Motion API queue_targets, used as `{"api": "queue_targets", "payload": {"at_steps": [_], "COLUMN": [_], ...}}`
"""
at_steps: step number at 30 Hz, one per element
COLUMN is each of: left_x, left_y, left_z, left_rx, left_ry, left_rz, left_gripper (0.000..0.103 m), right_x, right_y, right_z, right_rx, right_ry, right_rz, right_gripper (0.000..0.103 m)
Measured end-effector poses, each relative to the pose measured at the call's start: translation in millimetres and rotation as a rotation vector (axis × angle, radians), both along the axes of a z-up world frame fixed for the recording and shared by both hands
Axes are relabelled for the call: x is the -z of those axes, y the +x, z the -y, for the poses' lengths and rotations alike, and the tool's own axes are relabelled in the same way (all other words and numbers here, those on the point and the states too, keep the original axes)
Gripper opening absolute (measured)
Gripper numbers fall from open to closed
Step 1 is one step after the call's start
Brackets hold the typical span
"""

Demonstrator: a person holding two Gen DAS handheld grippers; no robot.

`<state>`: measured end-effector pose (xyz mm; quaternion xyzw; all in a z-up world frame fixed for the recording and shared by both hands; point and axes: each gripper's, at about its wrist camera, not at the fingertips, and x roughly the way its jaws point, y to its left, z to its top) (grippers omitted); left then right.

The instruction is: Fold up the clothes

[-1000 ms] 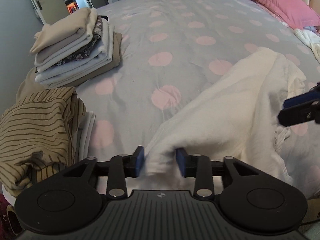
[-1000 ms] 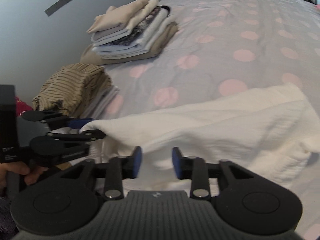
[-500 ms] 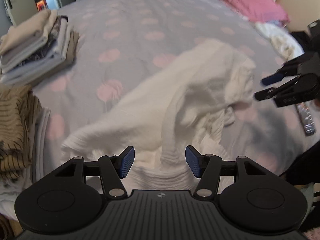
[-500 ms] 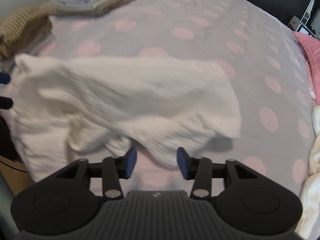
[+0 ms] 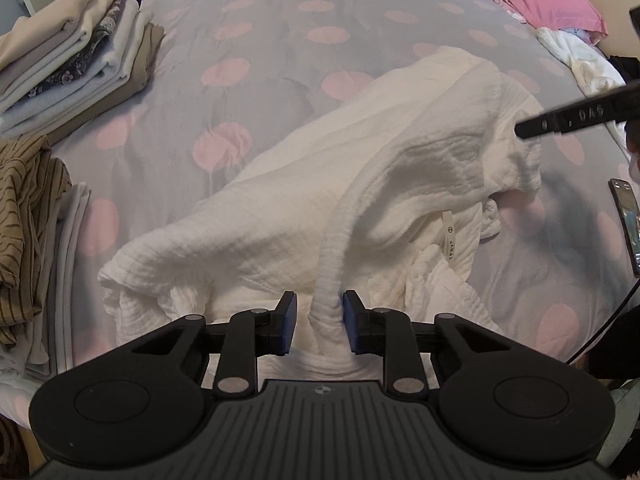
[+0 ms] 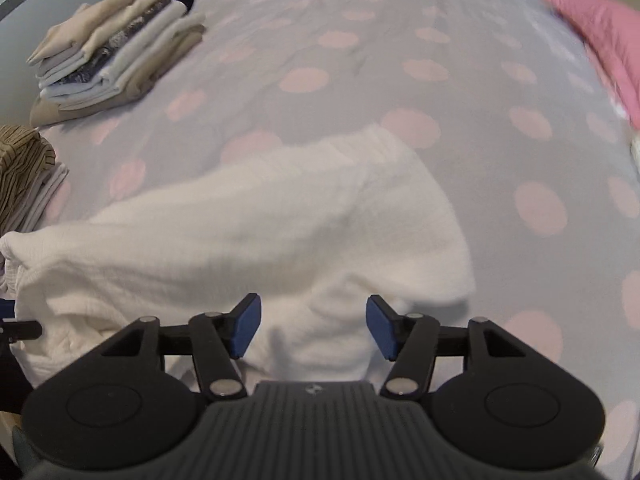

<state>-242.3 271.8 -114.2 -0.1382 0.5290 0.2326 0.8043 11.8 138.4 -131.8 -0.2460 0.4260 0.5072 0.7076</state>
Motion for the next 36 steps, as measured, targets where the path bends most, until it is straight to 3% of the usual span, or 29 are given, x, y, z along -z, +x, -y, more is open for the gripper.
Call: {"api": "queue_targets", "payload": {"at_steps": [4, 9, 18, 22, 24, 28, 30, 36], "left_x": [-0.9, 0.2, 5.8, 7.5, 7.2, 3.8, -7.2, -43.4], "left_y": [1.0, 2.9, 1.4, -1.0, -2.5, -5.2, -6.3, -9.4], "left_z": [-1.6, -4.6, -8.5, -11.9, -13.3, -14.4, -14.4, -14.3], "left_rx": [0.013, 0.029, 0.027, 0.023, 0.02, 0.025, 0.036, 0.072], "left_ry": [0.001, -0.012, -0.012, -0.022, -0.028, -0.036, -0.034, -0.025], "left_rz": [-0.013, -0.022, -0.028, -0.018, -0.009, 0.014, 0.05, 0.165], "left_gripper": [0.018, 0.014, 0.014, 0.014, 0.014, 0.01, 0.007, 0.003], "right_x": [-12.6, -17.1, 11.0, 23.2, 27.1, 34.7, 29.2, -41.9], "right_y": [-24.1, -49.3, -86.3, -90.2, -90.0, -85.1, -82.1, -71.2], "right_z": [-10.0, -12.8, -5.6, -5.1, -10.9, -18.3, -14.0, 4.6], "right_rx": [-0.297, -0.674, -1.264, -1.442, -1.466, -1.452, -1.421, -1.092], "right_ry": [-0.048, -0.167, -0.421, -0.486, -0.502, -0.567, -0.575, -0.387], "right_rz": [0.207, 0.338, 0.624, 0.734, 0.742, 0.715, 0.721, 0.707], "right_gripper": [0.055, 0.052, 0.051, 0.044, 0.038, 0.009, 0.008, 0.007]}}
